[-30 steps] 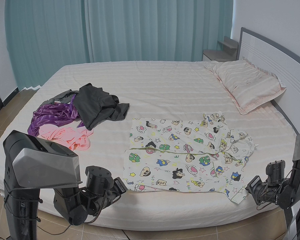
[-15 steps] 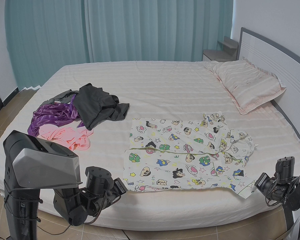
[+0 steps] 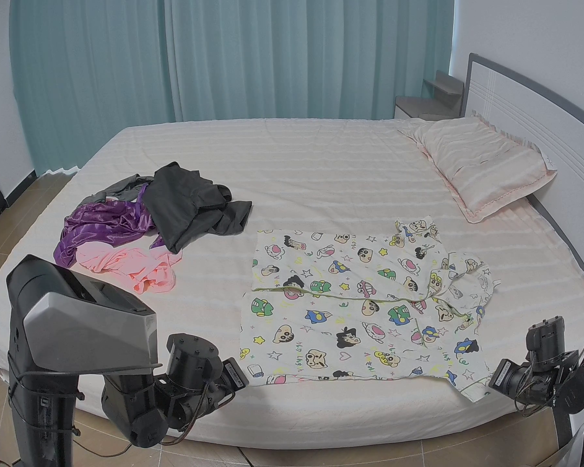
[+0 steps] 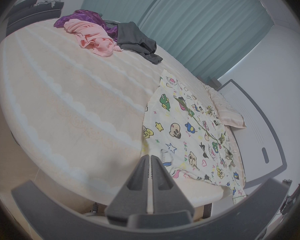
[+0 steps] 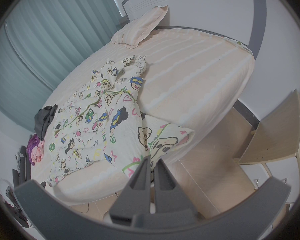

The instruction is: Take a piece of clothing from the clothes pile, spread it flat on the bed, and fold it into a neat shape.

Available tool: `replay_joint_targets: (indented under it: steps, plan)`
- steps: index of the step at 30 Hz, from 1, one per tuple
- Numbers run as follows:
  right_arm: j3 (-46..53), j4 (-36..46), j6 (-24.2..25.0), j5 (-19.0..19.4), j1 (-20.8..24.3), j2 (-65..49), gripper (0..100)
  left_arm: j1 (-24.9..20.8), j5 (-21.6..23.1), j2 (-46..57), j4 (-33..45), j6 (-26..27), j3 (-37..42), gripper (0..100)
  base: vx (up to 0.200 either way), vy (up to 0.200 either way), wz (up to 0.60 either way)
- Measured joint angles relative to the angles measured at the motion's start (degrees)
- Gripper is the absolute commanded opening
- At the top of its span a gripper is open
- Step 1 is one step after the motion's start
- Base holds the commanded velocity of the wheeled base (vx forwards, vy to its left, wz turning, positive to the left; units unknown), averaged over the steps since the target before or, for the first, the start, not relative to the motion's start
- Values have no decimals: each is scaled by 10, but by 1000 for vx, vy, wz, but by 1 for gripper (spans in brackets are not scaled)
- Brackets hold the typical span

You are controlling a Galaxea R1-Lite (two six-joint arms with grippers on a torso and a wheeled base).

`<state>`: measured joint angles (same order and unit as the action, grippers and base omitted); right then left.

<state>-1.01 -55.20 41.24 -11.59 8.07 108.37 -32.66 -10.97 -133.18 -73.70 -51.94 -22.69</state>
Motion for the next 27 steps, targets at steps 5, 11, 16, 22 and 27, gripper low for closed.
replay_joint_targets:
  steps: [5, 11, 16, 22, 27]
  plan:
    - [0, 39, -12, -8, 2, 1, 0, -11, 0, 1, 0, 2, 12, 0, 0, 0, 0]
    - [0, 47, -15, -10, 2, 14, 0, -15, 0, 1, 0, 4, 18, 0, 0, 0, 0]
    - [0, 49, -15, -10, 2, 32, 100, -12, 3, 11, 0, 1, 24, 0, 0, 0, 0]
    - [0, 49, -14, -10, 1, 36, 100, -3, 14, 38, 0, -2, 29, 0, 0, 0, 0]
    - [0, 40, -12, -7, -2, 11, 100, 2, 22, 59, 0, -7, 32, 0, 0, 0, 0]
